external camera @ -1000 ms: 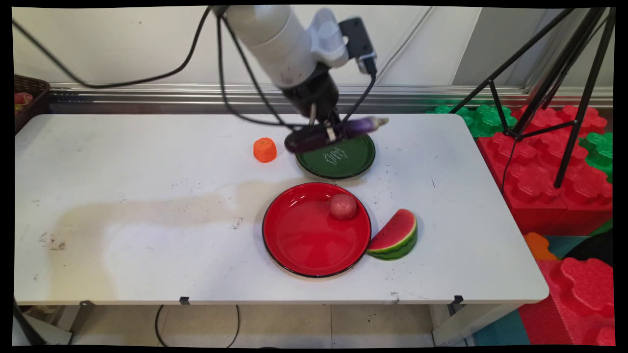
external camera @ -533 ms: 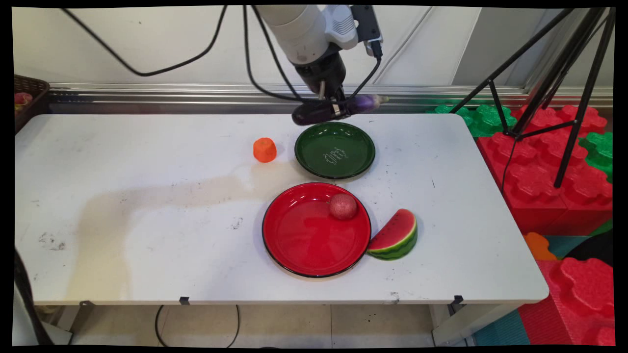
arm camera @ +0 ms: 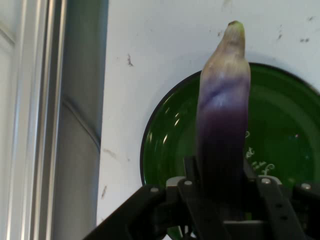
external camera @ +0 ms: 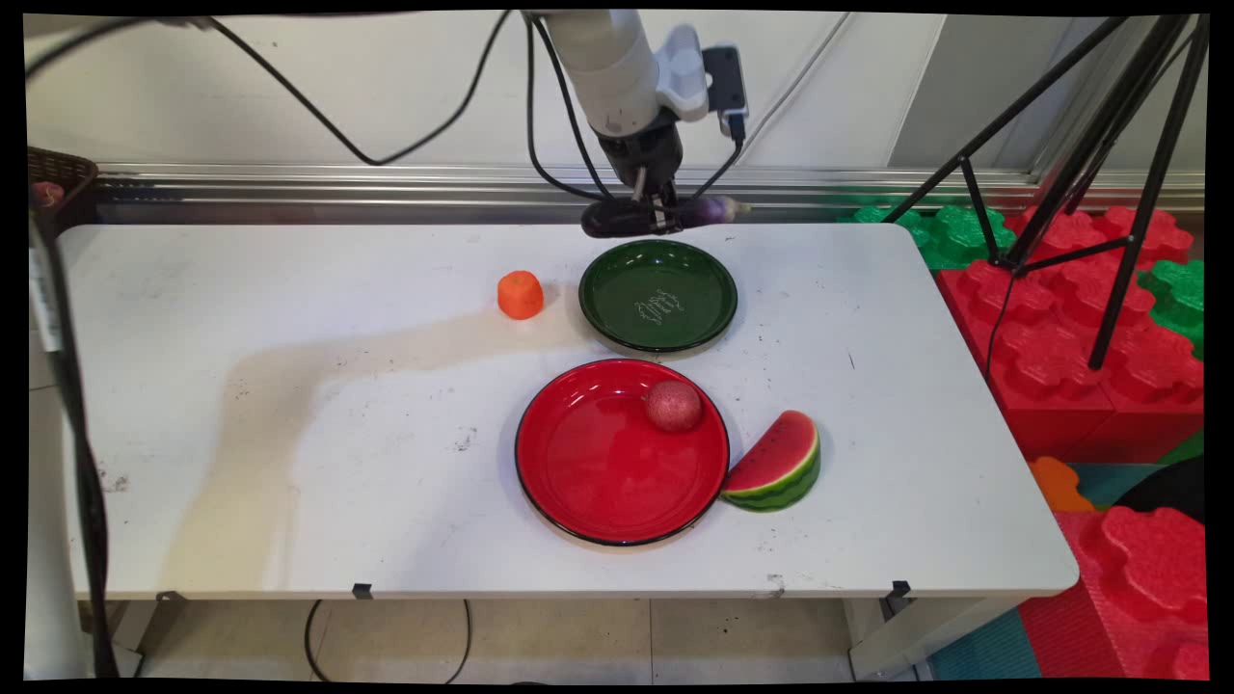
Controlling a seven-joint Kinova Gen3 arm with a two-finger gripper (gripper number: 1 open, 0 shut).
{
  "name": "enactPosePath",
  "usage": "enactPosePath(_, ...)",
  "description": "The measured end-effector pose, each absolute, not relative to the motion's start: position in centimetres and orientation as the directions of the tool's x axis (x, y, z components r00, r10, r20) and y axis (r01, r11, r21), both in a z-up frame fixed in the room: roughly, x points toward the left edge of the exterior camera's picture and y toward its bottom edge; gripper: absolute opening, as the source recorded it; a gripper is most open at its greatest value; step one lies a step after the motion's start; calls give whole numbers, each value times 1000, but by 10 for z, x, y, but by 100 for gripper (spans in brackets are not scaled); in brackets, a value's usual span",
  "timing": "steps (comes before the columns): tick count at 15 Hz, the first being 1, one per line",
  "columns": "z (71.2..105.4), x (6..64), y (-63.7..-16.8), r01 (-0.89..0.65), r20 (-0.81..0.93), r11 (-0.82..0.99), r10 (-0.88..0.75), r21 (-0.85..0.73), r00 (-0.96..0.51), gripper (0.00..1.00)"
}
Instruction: Place the picked object on the green plate
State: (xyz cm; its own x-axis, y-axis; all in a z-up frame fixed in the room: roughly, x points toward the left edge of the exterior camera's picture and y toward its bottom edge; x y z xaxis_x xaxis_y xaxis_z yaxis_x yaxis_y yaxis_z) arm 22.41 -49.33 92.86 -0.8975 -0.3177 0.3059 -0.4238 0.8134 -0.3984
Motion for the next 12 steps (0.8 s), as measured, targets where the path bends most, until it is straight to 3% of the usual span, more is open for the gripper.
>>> enactPosePath(12,854,231,-550,-335,233,875,-265,-350,-935,0)
